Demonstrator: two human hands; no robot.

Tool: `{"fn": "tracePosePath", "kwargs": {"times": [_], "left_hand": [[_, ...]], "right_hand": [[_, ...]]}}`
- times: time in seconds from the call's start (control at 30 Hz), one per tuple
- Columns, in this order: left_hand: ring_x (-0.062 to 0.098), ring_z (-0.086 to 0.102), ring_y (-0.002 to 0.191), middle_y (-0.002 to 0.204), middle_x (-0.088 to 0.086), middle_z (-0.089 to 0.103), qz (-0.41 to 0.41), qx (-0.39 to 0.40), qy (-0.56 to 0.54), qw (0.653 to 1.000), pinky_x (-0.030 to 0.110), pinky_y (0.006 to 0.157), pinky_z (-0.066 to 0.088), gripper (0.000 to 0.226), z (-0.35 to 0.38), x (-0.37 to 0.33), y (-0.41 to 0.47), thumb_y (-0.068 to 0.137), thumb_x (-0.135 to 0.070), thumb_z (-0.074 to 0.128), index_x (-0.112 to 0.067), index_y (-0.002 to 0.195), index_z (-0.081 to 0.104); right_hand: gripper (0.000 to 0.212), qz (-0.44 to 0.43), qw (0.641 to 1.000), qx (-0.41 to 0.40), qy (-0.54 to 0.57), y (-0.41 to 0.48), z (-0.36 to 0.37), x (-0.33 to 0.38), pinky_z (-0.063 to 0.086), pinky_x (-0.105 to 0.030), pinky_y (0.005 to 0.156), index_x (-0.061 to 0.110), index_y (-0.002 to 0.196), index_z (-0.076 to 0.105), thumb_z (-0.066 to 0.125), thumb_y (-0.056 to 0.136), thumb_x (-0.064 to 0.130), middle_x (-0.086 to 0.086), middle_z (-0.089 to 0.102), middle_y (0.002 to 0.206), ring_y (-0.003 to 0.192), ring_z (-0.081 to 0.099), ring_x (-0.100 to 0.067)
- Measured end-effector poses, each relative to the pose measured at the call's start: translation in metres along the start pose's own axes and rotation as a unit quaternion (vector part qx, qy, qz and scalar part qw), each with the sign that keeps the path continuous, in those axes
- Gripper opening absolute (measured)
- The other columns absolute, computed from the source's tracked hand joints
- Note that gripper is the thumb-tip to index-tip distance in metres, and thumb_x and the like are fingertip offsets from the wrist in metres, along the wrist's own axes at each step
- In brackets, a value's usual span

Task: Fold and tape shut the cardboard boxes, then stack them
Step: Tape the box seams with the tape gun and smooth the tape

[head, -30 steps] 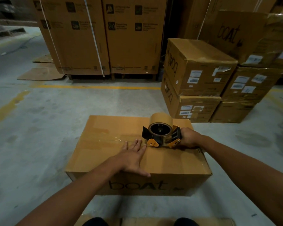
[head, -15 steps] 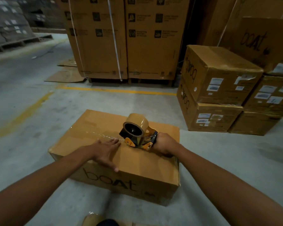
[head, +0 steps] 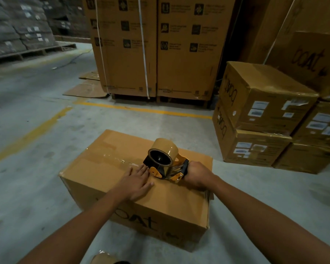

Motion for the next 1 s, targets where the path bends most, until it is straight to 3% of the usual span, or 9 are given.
{"fn": "tracePosePath", "kwargs": {"times": [0.13,0.23,0.3,0.43,0.53,0.63,0.7,0.83,1.0], "left_hand": [[0.013,-0.011,0.152,0.166,0.002,-0.011,-0.011,0.006,0.002,1.0,0.047,0.122,-0.004,0.077,-0.001,-0.001,0.0,0.099,-0.064,0.009,-0.017,0.159,-0.004],[0.013,-0.011,0.152,0.165,0.0,-0.013,-0.011,0.01,0.005,1.0,0.047,0.122,-0.002,0.093,-0.001,-0.003,0.0,0.085,-0.073,-0.006,-0.016,0.158,-0.004],[0.016,-0.012,0.152,0.165,0.003,-0.014,-0.017,0.011,0.015,1.0,0.049,0.122,-0.001,0.089,0.001,-0.006,0.001,0.09,-0.071,-0.002,-0.013,0.158,-0.005],[0.017,-0.013,0.152,0.164,0.005,-0.015,0.001,0.019,0.017,1.0,0.049,0.123,-0.003,0.094,0.001,-0.03,0.009,0.086,-0.072,-0.007,-0.011,0.157,-0.007],[0.017,-0.012,0.152,0.167,0.006,-0.004,0.025,0.012,0.015,0.999,0.051,0.122,-0.005,0.082,0.005,-0.059,0.02,0.097,-0.066,0.005,-0.012,0.159,0.001],[0.017,-0.009,0.153,0.167,0.005,0.004,0.026,-0.003,0.014,1.0,0.049,0.123,-0.006,0.08,0.005,-0.067,0.026,0.098,-0.065,0.006,-0.013,0.16,0.008],[0.015,-0.009,0.153,0.167,0.002,0.002,0.03,-0.005,0.006,1.0,0.048,0.123,-0.004,0.082,0.007,-0.064,0.026,0.096,-0.067,0.005,-0.016,0.16,0.007],[0.01,-0.014,0.151,0.166,-0.001,-0.01,0.034,-0.012,-0.001,0.999,0.045,0.123,-0.004,0.082,0.007,-0.061,0.026,0.095,-0.069,0.004,-0.018,0.159,-0.004],[0.012,-0.012,0.151,0.164,0.0,-0.016,0.031,-0.005,0.016,0.999,0.044,0.121,-0.005,0.084,0.006,-0.063,0.026,0.093,-0.069,0.001,-0.016,0.158,-0.009]], "right_hand": [[0.015,0.008,0.999,0.036,-0.033,-0.025,-0.022,-0.01,0.051,-0.032,0.075,0.023,0.092,0.066,0.063,0.094,0.038,0.001,0.063,0.086,0.082,0.061,-0.02],[0.026,0.021,0.998,0.05,-0.036,-0.05,-0.038,-0.022,0.042,-0.018,0.054,0.033,0.072,0.053,0.064,0.095,0.038,0.01,0.053,0.07,0.059,0.051,-0.006],[0.031,0.032,0.997,0.05,-0.048,-0.058,-0.042,-0.027,0.038,-0.015,0.05,0.035,0.069,0.047,0.063,0.095,0.037,0.012,0.049,0.068,0.054,0.046,-0.004],[0.017,0.073,0.995,0.043,-0.051,-0.05,-0.038,-0.038,0.056,-0.029,0.05,0.022,0.079,0.061,0.062,0.093,0.032,-0.004,0.064,0.076,0.056,0.063,-0.019],[0.016,0.09,0.994,0.043,-0.039,-0.045,-0.033,-0.047,0.058,-0.029,0.049,0.015,0.092,0.068,0.064,0.089,0.03,-0.01,0.068,0.084,0.06,0.068,-0.022],[0.01,0.097,0.994,0.037,-0.036,-0.046,-0.035,-0.049,0.058,-0.031,0.052,0.017,0.085,0.067,0.065,0.086,0.026,-0.01,0.067,0.08,0.061,0.066,-0.022],[0.01,0.104,0.993,0.043,-0.033,-0.046,-0.035,-0.052,0.055,-0.029,0.051,0.018,0.078,0.062,0.065,0.087,0.022,-0.01,0.065,0.077,0.059,0.063,-0.022],[0.019,0.115,0.992,0.044,-0.029,-0.051,-0.039,-0.069,0.06,-0.032,0.053,0.014,0.094,0.067,0.068,0.085,0.032,-0.01,0.069,0.083,0.066,0.07,-0.025],[0.012,0.149,0.987,0.044,-0.028,-0.075,-0.052,-0.111,0.059,-0.032,0.053,0.011,0.089,0.068,0.069,0.081,0.021,-0.012,0.071,0.079,0.065,0.071,-0.027]]}}
Point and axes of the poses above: each hand's wrist, its own y-axis towards the middle knuckle, its own z-axis out of the palm, x = y × z, the point moved 9 cm from there along y, towards the middle knuckle
